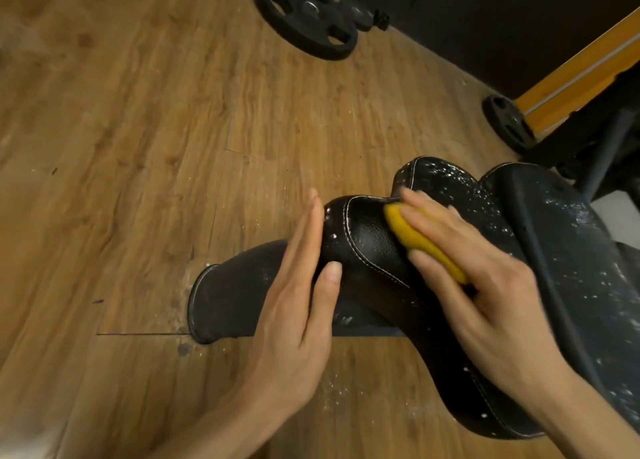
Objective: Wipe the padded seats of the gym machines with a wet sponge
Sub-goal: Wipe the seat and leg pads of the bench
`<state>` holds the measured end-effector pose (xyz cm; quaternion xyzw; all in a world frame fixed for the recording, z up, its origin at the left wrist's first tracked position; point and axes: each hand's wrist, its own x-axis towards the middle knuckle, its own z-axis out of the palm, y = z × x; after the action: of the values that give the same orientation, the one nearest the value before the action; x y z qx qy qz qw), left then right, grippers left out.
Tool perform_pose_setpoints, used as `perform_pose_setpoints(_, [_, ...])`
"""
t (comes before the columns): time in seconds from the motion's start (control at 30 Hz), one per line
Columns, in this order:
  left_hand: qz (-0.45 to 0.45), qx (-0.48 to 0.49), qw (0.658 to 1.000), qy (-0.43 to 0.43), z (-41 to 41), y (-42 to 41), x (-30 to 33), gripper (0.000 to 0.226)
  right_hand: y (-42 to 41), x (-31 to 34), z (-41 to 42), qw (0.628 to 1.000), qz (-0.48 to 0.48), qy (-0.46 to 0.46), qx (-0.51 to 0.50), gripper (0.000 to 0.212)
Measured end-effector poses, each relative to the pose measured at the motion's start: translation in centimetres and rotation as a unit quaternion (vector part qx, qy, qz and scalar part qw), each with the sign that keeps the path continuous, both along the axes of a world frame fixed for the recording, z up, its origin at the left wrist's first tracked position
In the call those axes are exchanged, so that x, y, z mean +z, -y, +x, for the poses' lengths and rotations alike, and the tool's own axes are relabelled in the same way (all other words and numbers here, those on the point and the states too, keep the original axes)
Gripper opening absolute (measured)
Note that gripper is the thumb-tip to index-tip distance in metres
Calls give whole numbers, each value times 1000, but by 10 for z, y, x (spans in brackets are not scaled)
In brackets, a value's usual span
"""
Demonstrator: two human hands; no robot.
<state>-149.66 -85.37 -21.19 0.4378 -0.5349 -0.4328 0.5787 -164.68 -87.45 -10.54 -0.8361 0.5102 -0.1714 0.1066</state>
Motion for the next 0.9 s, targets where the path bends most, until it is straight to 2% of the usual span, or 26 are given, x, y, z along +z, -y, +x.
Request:
perform_pose_setpoints(0.07, [-2, 5, 1000, -4, 0, 1, 0, 54, -6, 1, -2, 999, 4, 11, -32, 43])
perform_pose_setpoints(0.23, [3, 4, 1000, 0, -2, 1, -1, 54, 38, 7, 46, 999, 49, -13, 17, 35])
perform_pose_setpoints(0.4, [-6, -5, 1000, -5, -1, 1, -3, 55, -24, -6, 17, 999, -8, -26, 30, 42])
perform_pose_setpoints(0.5, [-3, -7, 1000, -5, -2, 2, -2, 56, 7, 2, 34, 999, 31, 13, -18, 37])
perform_pose_setpoints(0.6, [1, -8, 1000, -10, -2, 1, -1, 56, 44, 12, 51, 996, 51, 7, -73, 27])
perform_pose_setpoints(0.77, [-8, -29, 999, -22, 3, 2, -2, 56, -23, -1, 39, 1000, 14, -10, -11, 42])
perform_pose_setpoints(0.9, [1, -36, 999, -36, 2, 2, -5, 59, 35, 11, 65, 997, 66, -22, -36, 28])
